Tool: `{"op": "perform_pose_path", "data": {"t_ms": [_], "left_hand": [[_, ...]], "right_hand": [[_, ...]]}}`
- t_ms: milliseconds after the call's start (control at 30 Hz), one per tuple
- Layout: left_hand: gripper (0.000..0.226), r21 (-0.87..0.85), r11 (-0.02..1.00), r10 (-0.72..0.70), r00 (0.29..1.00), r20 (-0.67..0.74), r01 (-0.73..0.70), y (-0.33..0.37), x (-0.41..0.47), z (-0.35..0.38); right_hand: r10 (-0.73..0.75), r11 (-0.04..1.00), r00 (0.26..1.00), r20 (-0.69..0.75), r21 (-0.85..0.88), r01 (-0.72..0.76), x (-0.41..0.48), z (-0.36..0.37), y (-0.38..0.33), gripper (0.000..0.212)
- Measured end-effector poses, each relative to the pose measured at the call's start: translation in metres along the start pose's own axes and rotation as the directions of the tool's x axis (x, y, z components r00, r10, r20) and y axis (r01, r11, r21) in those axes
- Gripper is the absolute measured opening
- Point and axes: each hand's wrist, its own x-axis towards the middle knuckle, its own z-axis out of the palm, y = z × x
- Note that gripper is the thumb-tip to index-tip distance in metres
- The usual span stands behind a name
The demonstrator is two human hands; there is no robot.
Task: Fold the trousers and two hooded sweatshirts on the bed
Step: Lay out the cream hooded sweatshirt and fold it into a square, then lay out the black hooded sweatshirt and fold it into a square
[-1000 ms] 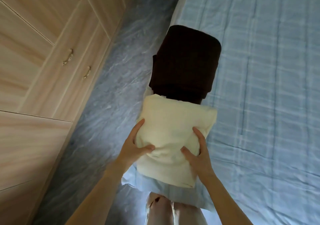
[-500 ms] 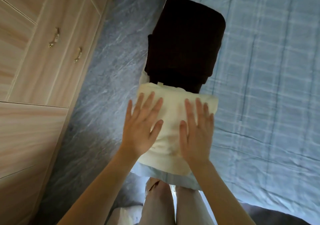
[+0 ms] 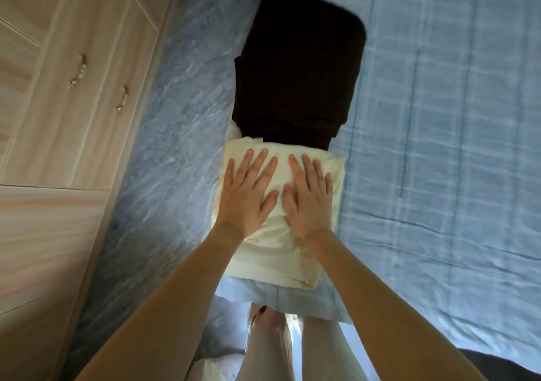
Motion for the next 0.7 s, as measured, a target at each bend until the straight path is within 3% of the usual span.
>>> {"op": "perform_pose_path", "data": {"t_ms": [133,267,433,567,700], "left_hand": [[0.067,-0.084,0.987,-0.131,0.989,0.069,0.137,0.027,-0.003,-0.083],[0.060,-0.300,0.954,-0.070,0.987,-0.145,0.024,0.063,-0.022,-0.185],[0.051,-0.226,0.965,0.020,0.897,-0.442,-0.133,0.094,-0.069,-0.289],[0.050,-0.124,0.964,0.142,0.851,-0.506,-0.234,0.109,-0.110,-0.306],[0.051,-0.091,0.945,0.260,0.890,-0.373,-0.314,0.113,-0.152,-0.268]], "right_hand": [[-0.009,0.978,1.000,0.023,0.210,0.004,-0.017,-0.090,-0.023,0.052],[-0.170,0.980,0.975,-0.142,0.076,0.182,-0.053,-0.191,-0.055,0.053],[-0.291,0.957,0.898,-0.331,-0.092,0.276,-0.116,-0.290,-0.092,0.054],[-0.296,0.955,0.843,-0.450,-0.157,0.251,-0.175,-0.308,-0.100,0.053],[-0.158,0.983,0.885,-0.438,-0.156,0.098,-0.232,-0.261,-0.087,0.053]]}}
